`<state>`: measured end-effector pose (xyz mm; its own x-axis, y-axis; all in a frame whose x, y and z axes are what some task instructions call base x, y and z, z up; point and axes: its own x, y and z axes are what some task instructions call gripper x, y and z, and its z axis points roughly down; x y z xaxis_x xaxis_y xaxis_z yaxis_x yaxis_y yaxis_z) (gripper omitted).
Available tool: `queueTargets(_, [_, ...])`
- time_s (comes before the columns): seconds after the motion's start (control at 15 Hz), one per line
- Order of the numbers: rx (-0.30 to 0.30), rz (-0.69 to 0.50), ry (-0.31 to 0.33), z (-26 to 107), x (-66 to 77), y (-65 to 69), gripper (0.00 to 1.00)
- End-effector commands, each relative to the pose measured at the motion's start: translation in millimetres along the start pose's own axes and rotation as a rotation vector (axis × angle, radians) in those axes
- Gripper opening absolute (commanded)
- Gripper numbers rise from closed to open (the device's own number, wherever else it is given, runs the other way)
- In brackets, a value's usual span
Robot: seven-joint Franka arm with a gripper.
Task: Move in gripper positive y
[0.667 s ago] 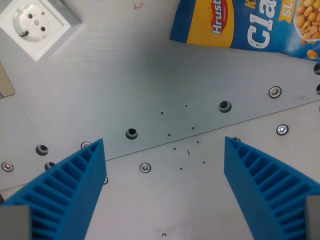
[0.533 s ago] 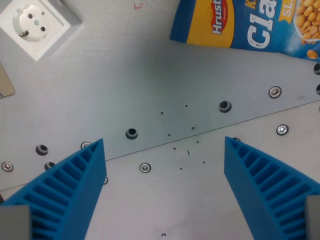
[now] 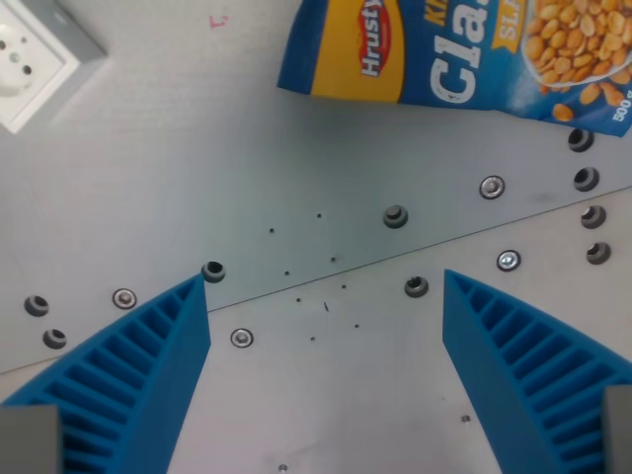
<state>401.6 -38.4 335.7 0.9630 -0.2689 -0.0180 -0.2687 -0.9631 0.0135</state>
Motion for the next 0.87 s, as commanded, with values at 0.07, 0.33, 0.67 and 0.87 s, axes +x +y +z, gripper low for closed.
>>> queueTargets(0.07, [0.008, -0.011, 0.014, -3.1, -6.6, 16.7, 1.00])
queueTargets(0.33, [0.008, -0.011, 0.014, -2.9, -6.4, 36.7, 1.00])
queueTargets(0.67, [0.008, -0.011, 0.014, -2.7, -6.1, 61.7, 1.00])
queueTargets(0.87, [0.008, -0.011, 0.014, -2.6, -5.9, 76.7, 1.00])
